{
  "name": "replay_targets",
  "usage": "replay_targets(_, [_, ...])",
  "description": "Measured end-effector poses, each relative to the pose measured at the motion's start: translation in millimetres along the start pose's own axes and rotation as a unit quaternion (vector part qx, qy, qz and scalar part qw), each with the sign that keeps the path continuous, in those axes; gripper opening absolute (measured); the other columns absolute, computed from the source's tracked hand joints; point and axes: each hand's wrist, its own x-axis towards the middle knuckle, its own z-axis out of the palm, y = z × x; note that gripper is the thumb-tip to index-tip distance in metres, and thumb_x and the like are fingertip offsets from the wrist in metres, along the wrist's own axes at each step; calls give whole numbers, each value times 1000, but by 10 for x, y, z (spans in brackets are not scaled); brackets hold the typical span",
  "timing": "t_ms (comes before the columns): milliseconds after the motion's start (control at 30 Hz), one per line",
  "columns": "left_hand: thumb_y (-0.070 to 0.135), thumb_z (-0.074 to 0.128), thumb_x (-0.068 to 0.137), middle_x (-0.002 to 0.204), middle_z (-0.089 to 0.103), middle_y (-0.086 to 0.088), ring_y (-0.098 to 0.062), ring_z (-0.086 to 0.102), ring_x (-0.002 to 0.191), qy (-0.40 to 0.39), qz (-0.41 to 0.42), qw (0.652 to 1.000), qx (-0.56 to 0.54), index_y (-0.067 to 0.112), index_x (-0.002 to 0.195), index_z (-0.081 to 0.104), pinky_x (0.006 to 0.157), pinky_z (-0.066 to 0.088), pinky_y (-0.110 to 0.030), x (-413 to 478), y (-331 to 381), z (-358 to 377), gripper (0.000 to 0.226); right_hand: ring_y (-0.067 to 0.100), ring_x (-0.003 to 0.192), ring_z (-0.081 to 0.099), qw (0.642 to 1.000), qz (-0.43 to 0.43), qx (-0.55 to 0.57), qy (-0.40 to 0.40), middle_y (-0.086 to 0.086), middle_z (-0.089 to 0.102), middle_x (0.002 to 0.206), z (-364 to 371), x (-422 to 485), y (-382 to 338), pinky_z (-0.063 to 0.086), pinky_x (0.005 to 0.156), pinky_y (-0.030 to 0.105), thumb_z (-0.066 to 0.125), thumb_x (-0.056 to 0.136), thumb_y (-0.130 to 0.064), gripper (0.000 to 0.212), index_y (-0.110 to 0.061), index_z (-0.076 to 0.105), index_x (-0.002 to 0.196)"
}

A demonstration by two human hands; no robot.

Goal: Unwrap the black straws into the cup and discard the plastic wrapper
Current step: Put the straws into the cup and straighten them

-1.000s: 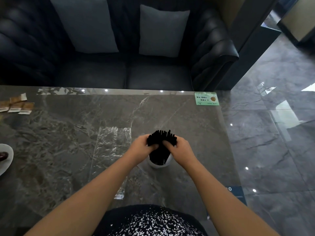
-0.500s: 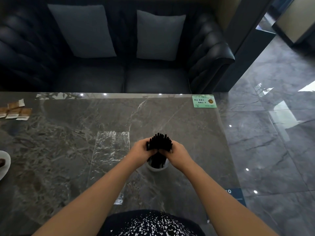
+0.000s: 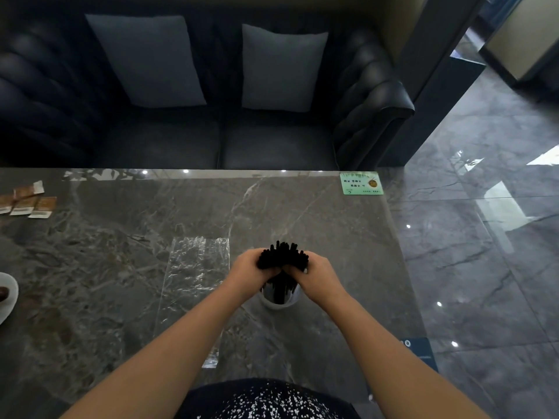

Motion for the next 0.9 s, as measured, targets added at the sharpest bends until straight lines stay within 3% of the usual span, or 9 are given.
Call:
replay_targets(67, [1, 75, 76, 77, 68, 2, -7, 62, 73, -3, -1, 1000, -2, 26, 76, 66, 65, 46, -14, 1, -12, -2, 27, 26, 87, 69, 1000, 7, 4, -4, 11, 75, 89, 8, -5, -3, 54, 79, 43, 71, 88, -21, 14, -8, 72, 91])
replay_targets(167, [-2, 75, 77, 75, 66, 4, -10, 61, 75, -13, -14, 1000, -17, 29, 73, 63, 68, 47, -22, 20, -38, 8, 33, 24, 93, 69, 1000, 22, 13, -16, 11, 75, 97, 22, 8, -9, 53, 83, 39, 71, 88, -20, 14, -10, 73, 97])
replay_targets(300, [-1, 76, 75, 85, 70, -2, -16, 64, 85, -47, -5, 999, -3, 33, 78, 65, 82, 53, -34, 47, -48, -49, 35, 10, 85, 62, 1000, 12, -3, -19, -3, 72, 91, -8, -6, 5, 44, 69, 14, 73, 86, -20, 15, -17, 72, 101])
replay_targets(367, [-4, 75, 75, 88, 72, 2, -10, 66, 85, -74, 10, 997, -25, 31, 87, 67, 83, 54, -30, 35, -57, -94, 38, 4, 80, 60, 1000, 19, -14, -20, -15, 67, 87, -49, -43, -1, 41, 66, 5, 73, 86, -24, 18, -23, 70, 104])
replay_targets(433, [-7, 73, 77, 94, 72, 4, -5, 66, 87, -93, 13, 994, -64, 28, 102, 67, 82, 54, -22, -7, -69, -143, 43, 5, 86, 63, 999, 35, -12, -21, -15, 68, 93, -95, -98, -2, 46, 74, 10, 72, 86, -28, 26, -27, 67, 111])
replay_targets(533, [-5, 72, 80, 112, 66, -10, -21, 64, 100, -92, -12, 992, -88, 21, 125, 58, 88, 55, -29, -96, -116, -243, 54, 14, 95, 65, 998, 61, -6, -10, -3, 67, 105, -154, -225, 0, 52, 84, 28, 71, 87, -32, 40, -25, 61, 126])
replay_targets(700, [10, 75, 83, 120, 58, -8, -22, 57, 105, -64, -14, 998, -16, 15, 138, 49, 95, 50, -37, -264, -304, -441, 61, 17, 100, 63, 995, 91, -3, 41, 1, 63, 112, -170, -511, 27, 50, 86, 28, 67, 91, -34, 49, -18, 54, 136])
replay_targets(900, [16, 76, 83, 123, 56, -5, -24, 57, 111, -72, -13, 997, 7, 17, 138, 47, 93, 51, -36, -484, -535, -486, 62, 22, 102, 62, 988, 132, -16, 82, 8, 61, 117, 49, -831, 85, 52, 89, 34, 69, 91, -26, 54, -11, 49, 139])
